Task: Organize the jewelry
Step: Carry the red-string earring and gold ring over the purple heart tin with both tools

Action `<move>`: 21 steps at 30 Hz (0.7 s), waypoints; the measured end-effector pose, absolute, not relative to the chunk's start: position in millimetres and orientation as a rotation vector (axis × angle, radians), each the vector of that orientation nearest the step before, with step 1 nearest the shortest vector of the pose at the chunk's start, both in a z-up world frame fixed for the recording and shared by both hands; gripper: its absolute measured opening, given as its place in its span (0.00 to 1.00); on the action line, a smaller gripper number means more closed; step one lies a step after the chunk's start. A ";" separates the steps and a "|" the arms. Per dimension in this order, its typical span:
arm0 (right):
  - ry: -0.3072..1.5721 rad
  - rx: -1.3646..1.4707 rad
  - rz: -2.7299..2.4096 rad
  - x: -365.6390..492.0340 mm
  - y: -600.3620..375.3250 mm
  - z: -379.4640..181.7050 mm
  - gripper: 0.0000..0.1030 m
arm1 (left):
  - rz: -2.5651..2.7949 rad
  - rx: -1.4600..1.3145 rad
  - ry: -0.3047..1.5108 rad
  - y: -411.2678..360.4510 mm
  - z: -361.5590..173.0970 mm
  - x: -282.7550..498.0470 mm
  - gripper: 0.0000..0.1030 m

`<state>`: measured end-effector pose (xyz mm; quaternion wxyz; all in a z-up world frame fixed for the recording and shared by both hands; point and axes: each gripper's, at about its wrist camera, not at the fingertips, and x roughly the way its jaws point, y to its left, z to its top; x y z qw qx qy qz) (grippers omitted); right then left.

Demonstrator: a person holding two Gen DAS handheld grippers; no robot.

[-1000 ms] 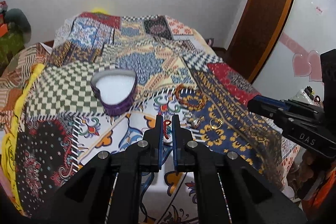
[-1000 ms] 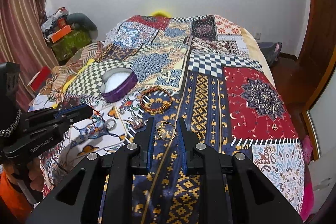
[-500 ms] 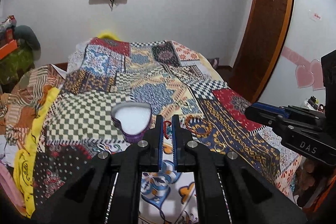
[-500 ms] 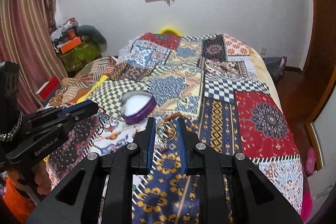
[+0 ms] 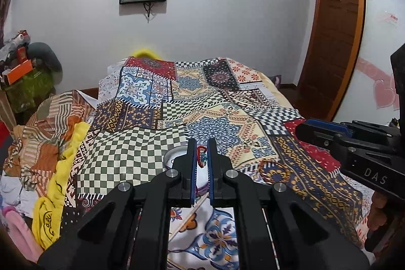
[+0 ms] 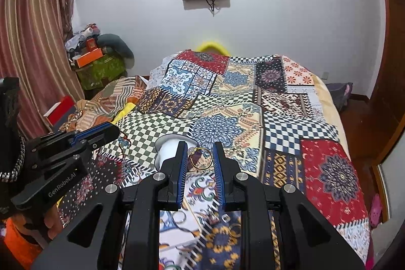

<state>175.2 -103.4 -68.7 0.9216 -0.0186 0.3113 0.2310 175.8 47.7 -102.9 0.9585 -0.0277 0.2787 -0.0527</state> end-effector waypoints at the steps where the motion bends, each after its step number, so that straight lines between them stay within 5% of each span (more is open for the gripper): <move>1: 0.643 -0.042 0.480 179.5 -99.3 -70.0 0.18 | -0.106 -0.060 0.570 49.9 -105.0 179.5 0.06; 21: 0.809 -0.124 0.569 259.4 -53.3 -98.7 0.18 | -0.130 -0.074 0.738 61.7 -163.7 254.0 0.06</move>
